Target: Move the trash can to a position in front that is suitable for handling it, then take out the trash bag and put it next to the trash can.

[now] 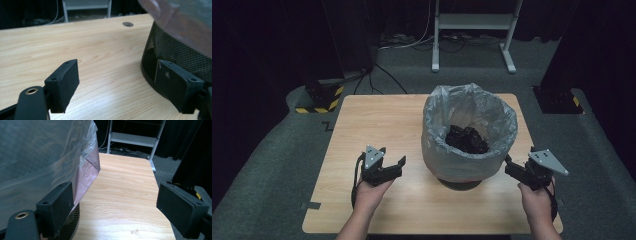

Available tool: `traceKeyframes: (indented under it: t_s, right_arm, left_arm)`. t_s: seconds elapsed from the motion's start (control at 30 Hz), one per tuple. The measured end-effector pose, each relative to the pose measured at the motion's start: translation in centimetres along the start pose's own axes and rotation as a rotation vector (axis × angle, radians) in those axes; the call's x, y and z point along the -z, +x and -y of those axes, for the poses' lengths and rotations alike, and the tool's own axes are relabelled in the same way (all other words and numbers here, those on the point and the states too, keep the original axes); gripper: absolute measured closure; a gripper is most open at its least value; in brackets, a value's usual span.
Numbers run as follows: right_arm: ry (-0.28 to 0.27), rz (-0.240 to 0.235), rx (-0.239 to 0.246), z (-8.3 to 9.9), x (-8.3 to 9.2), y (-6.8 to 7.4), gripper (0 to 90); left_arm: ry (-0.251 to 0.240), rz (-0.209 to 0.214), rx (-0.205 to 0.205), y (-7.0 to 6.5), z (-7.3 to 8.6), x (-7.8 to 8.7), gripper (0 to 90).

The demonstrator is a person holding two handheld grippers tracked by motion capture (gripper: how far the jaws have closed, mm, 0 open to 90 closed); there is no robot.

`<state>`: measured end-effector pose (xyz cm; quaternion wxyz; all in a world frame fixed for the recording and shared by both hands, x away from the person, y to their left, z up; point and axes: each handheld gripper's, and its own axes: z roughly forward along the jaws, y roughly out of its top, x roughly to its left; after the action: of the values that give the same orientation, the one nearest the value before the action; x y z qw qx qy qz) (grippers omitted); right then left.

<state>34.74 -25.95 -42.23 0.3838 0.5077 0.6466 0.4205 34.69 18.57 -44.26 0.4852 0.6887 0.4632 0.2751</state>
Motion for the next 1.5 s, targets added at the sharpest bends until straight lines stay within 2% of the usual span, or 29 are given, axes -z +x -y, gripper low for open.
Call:
traceKeyframes:
  t_s: [0.07, 0.2, 0.3, 0.43, 0.5, 0.57, 0.67, 0.7, 0.77, 0.83, 0.9, 1.0, 1.13, 1.23, 1.33, 1.43, 1.5]
  right_arm:
    - [-0.019, -0.008, -0.002, 0.1, 0.4, 0.1, 13.9]
    - [-0.029, 0.014, -0.022, 0.1, 0.7, 0.6, 13.9]
    - [-0.065, 0.011, -0.034, 0.3, 1.0, 0.8, 13.9]
    - [-0.143, -0.023, -0.122, 0.4, 1.2, 0.4, 13.8]
    - [-0.168, -0.037, -0.143, 0.5, 1.3, 0.3, 13.7]
    - [-0.179, -0.042, -0.133, 0.6, 1.4, 0.2, 13.7]
    - [-0.210, -0.033, -0.133, 0.5, 1.9, 0.1, 13.6]
    - [-0.234, -0.032, -0.135, 0.4, 2.0, 0.1, 13.6]
    - [-0.227, -0.035, -0.135, -0.1, 2.4, 0.0, 13.5]
    - [-0.219, -0.009, -0.110, -0.4, 2.7, 0.2, 13.5]
    - [-0.242, -0.007, -0.088, -0.7, 3.1, 0.3, 13.2]
    - [-0.263, -0.005, -0.085, -1.1, 3.3, 0.3, 13.2]
    - [-0.299, 0.005, -0.065, -1.4, 4.0, 0.6, 13.2]
    - [-0.323, -0.001, -0.057, -1.5, 4.3, 0.7, 13.4]
    - [-0.348, -0.007, -0.044, -1.8, 4.8, 0.8, 13.6]
    - [-0.376, -0.014, -0.013, -2.0, 5.6, 1.0, 13.5]
    - [-0.390, -0.020, -0.013, -2.1, 6.0, 0.9, 13.5]
  left_arm:
    - [-0.021, 0.012, 0.005, -0.1, -0.2, 0.2, 19.3]
    - [-0.045, 0.045, -0.008, -0.4, -0.3, 0.6, 18.9]
    - [-0.058, 0.056, -0.010, -0.5, -0.3, 0.9, 18.4]
    - [-0.080, 0.060, -0.005, -0.5, -0.6, 1.2, 18.3]
    - [-0.090, 0.064, 0.005, -0.6, -0.8, 1.2, 18.2]
    - [-0.100, 0.068, 0.011, -0.8, -0.9, 1.3, 17.7]
    - [-0.116, 0.066, -0.006, -1.1, -1.1, 1.4, 17.7]
    - [-0.131, 0.063, -0.005, -1.3, -1.2, 1.5, 17.7]
    - [-0.163, 0.072, -0.006, -1.5, -1.3, 1.7, 17.6]
    - [-0.180, 0.086, -0.001, -1.7, -1.6, 1.8, 16.7]
    - [-0.210, 0.102, 0.020, -1.9, -1.7, 2.0, 16.4]
    - [-0.237, 0.098, -0.004, -2.1, -2.0, 2.2, 16.0]
    - [-0.266, 0.110, 0.011, -2.3, -2.1, 2.9, 14.9]
    - [-0.282, 0.108, 0.018, -2.5, -2.4, 3.5, 14.7]
    - [-0.315, 0.117, -0.001, -2.8, -3.1, 3.9, 14.7]
    - [-0.360, 0.133, 0.019, -3.2, -3.5, 4.3, 14.6]
    - [-0.366, 0.134, 0.003, -3.6, -3.6, 4.2, 14.6]
